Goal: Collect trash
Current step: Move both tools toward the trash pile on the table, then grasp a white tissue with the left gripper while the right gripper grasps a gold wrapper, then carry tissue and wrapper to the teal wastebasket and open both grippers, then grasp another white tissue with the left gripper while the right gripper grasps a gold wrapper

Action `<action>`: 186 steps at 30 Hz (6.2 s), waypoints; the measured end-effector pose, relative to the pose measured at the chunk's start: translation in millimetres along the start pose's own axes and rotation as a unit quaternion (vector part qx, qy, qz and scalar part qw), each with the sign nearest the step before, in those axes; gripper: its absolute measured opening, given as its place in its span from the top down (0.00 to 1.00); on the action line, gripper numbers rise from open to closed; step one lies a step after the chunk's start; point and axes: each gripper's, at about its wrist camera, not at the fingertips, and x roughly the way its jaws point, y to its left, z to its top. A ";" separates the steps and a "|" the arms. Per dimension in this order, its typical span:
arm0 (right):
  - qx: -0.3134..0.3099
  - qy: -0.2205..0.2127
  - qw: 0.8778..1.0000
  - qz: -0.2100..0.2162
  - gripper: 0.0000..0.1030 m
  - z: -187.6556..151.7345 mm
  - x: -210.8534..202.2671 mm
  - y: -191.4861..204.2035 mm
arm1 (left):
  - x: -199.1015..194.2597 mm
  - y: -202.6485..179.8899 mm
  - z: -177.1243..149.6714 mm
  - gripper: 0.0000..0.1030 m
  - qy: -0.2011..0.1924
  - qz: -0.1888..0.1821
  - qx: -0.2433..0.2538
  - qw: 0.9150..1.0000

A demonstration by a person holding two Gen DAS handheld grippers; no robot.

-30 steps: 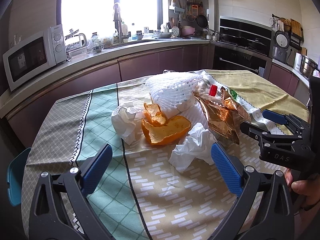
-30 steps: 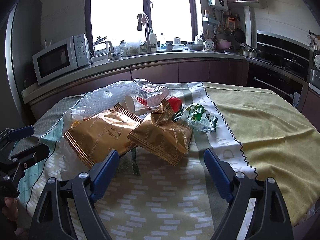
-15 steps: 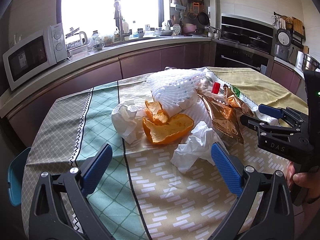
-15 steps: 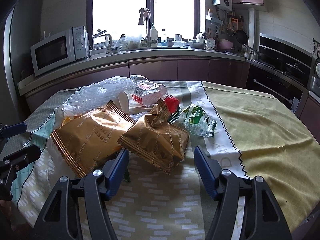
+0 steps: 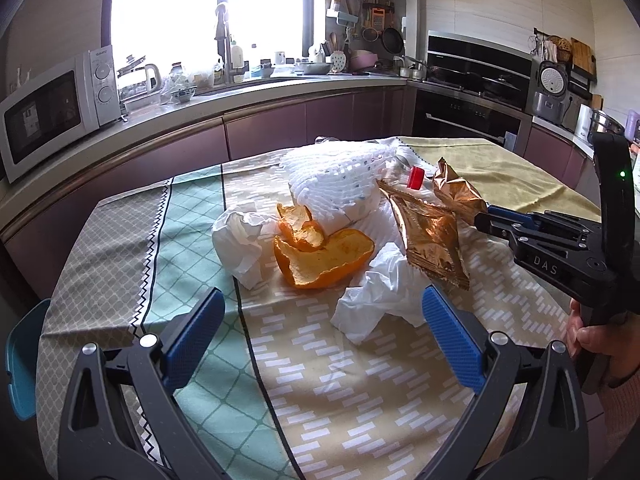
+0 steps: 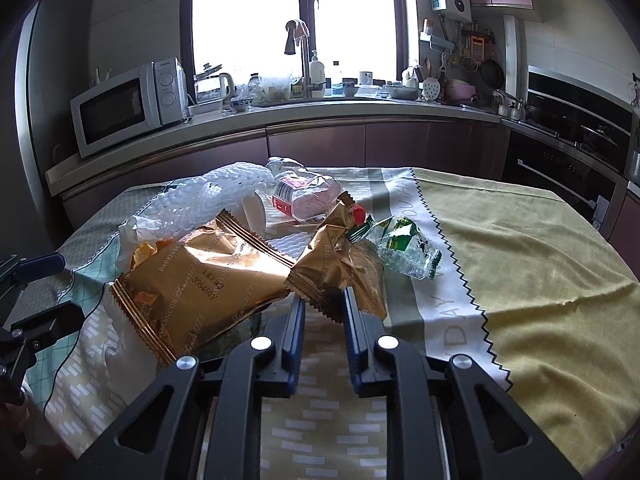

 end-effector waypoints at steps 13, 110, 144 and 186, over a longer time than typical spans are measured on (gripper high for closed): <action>0.023 -0.019 0.999 0.043 0.95 2.1 -15.7 -5.2 | 16.7 -11.7 2.2 0.19 0.030 -0.044 0.020 0.998; -0.060 0.031 0.921 0.383 0.97 63.1 -16.3 259.0 | -147.7 262.0 -69.8 0.93 -0.025 0.121 -0.185 0.975; -0.123 0.186 0.899 0.376 0.91 55.4 103.1 440.4 | -78.4 401.4 -127.5 0.72 0.071 0.196 -0.256 0.944; 0.019 0.007 0.984 0.176 0.41 26.2 -26.1 97.4 | -30.7 121.8 -19.0 0.18 -0.010 -0.003 -0.073 0.997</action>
